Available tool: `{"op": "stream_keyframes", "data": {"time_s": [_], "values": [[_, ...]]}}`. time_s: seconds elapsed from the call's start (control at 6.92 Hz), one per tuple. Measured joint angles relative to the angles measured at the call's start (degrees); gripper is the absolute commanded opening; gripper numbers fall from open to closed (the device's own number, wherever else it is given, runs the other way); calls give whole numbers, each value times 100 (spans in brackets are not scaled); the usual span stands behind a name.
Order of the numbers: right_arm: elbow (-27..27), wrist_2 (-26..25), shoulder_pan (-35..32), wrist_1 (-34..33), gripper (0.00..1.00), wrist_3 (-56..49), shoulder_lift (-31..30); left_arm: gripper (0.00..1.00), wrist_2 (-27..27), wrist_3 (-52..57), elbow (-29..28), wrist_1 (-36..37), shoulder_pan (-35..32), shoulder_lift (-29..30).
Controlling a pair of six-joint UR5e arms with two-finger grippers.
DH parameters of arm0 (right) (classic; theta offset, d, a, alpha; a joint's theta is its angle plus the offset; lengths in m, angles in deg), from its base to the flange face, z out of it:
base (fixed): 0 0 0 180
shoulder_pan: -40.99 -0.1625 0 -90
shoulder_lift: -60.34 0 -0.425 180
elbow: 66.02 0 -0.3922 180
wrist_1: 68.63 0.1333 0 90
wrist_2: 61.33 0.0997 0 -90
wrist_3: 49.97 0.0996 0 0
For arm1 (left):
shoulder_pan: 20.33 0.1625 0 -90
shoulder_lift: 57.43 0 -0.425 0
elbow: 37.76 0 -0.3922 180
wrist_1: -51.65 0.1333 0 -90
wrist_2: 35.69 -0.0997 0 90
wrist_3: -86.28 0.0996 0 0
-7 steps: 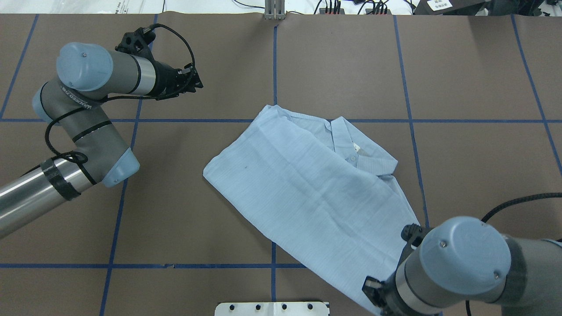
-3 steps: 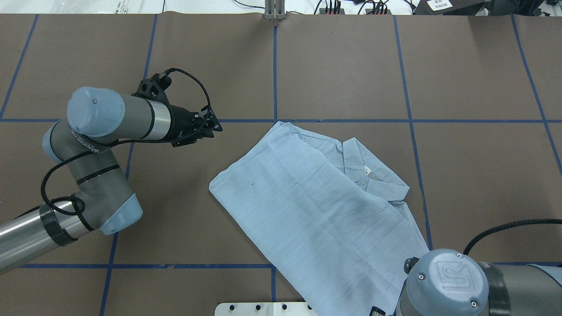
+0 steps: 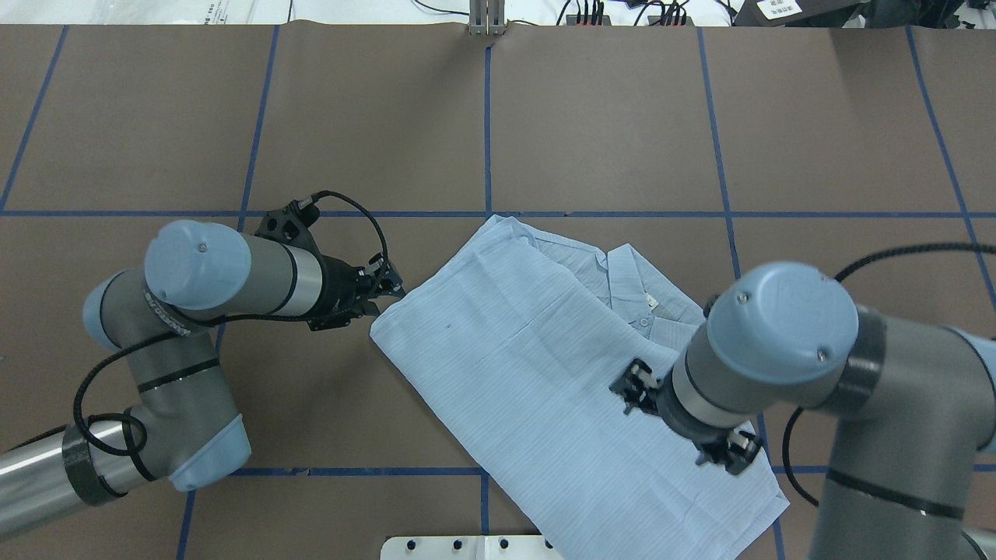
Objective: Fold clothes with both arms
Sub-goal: 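Grasp the shirt corner nearest the left gripper while the right gripper holds the collar side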
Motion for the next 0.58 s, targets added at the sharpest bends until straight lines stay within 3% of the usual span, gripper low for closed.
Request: {"op": "stream_keyframes", "data": {"time_s": [0.29, 0.58], "values": [[264, -305, -544, 74, 100, -476, 336, 57, -359, -176, 7, 156, 391, 2], [462, -358, -631, 182, 100, -579, 409, 57, -418, -201, -4, 210, 496, 4]]}}
